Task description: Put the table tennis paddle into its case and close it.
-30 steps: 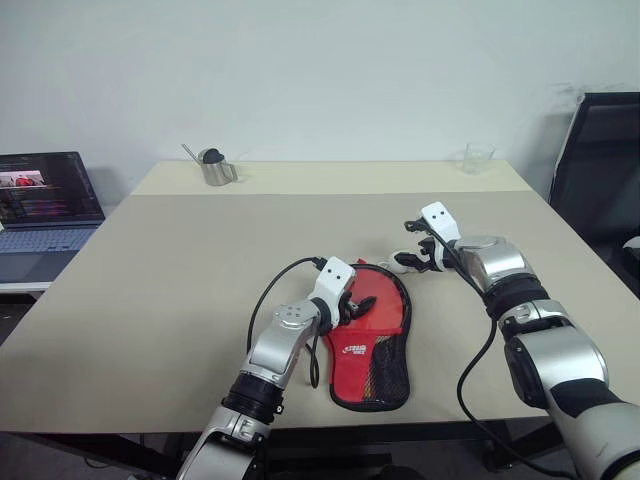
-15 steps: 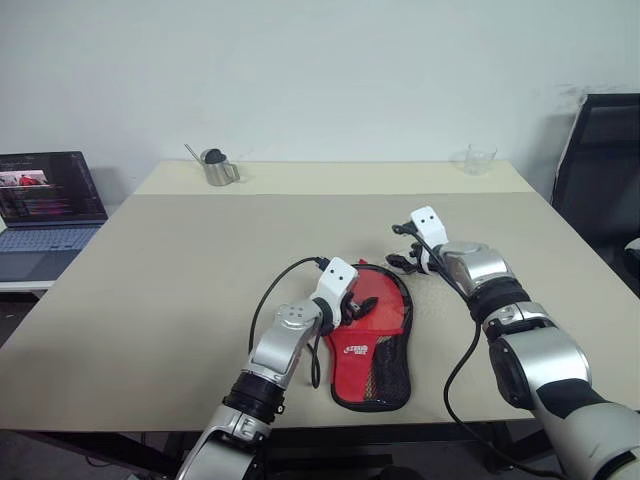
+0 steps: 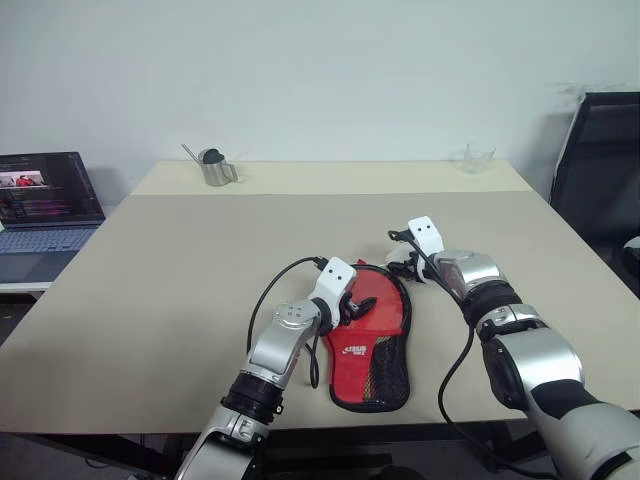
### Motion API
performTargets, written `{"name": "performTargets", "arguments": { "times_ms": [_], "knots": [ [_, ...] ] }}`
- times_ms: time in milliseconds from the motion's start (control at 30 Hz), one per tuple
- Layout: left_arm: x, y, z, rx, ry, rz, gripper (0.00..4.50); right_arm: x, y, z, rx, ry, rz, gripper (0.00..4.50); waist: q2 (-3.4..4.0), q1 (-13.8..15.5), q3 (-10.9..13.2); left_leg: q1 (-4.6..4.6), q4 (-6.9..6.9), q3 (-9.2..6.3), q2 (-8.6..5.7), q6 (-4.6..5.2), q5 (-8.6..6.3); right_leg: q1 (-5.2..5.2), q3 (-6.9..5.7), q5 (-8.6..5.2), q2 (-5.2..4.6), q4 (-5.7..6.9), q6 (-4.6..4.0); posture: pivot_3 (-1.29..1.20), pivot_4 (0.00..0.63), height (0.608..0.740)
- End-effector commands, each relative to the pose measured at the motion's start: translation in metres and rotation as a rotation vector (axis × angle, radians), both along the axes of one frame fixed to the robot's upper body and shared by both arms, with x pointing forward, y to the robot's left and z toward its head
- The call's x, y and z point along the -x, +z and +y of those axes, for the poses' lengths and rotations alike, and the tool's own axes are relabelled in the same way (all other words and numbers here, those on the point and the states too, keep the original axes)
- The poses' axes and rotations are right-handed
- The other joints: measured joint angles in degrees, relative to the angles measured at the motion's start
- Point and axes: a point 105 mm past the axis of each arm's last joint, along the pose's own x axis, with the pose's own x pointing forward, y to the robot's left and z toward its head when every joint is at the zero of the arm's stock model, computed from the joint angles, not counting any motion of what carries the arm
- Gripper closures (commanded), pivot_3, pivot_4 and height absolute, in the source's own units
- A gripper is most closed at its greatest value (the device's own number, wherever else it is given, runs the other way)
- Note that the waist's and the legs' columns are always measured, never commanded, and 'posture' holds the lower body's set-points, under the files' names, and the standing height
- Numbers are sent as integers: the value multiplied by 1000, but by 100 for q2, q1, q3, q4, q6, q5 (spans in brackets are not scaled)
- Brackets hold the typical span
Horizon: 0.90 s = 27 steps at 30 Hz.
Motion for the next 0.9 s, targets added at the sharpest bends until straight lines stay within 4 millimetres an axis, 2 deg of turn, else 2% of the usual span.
{"name": "performTargets", "arguments": {
  "times_ms": [33,167,267,367,633,900],
  "knots": [
    [1,-15,7,-34,36,37,1163,-8,27,1,-28,-1,-82,2632,0,0,0,0,-3,1,0,0,0,0,1,0,0,-3,0,0,150,740],
    [0,-16,4,-12,28,36,1163,-9,29,-2,-29,-6,-87,3711,0,3,0,0,-11,0,0,0,0,0,0,0,0,-8,0,0,150,740],
    [-2,-14,2,-11,17,26,1163,-9,30,-3,-29,-7,-89,4064,0,8,0,0,-13,0,-1,1,0,0,-2,0,0,-11,0,0,150,740],
    [-3,-5,-4,18,-10,3,1163,-9,32,-5,-31,-8,-91,4144,0,10,0,-1,-14,0,-2,1,1,0,-3,0,0,-13,0,0,150,740],
    [-12,2,-18,62,-53,-7,1163,-8,32,-3,-32,7,-92,4152,0,16,0,-15,-20,-4,-3,1,1,-1,-13,1,0,-36,2,0,150,740],
    [-7,-15,-35,19,-110,16,1163,-7,33,-2,-33,21,-89,4153,0,23,0,-28,-33,-2,-4,2,0,0,-15,7,0,-71,14,0,150,740]
  ]
}}
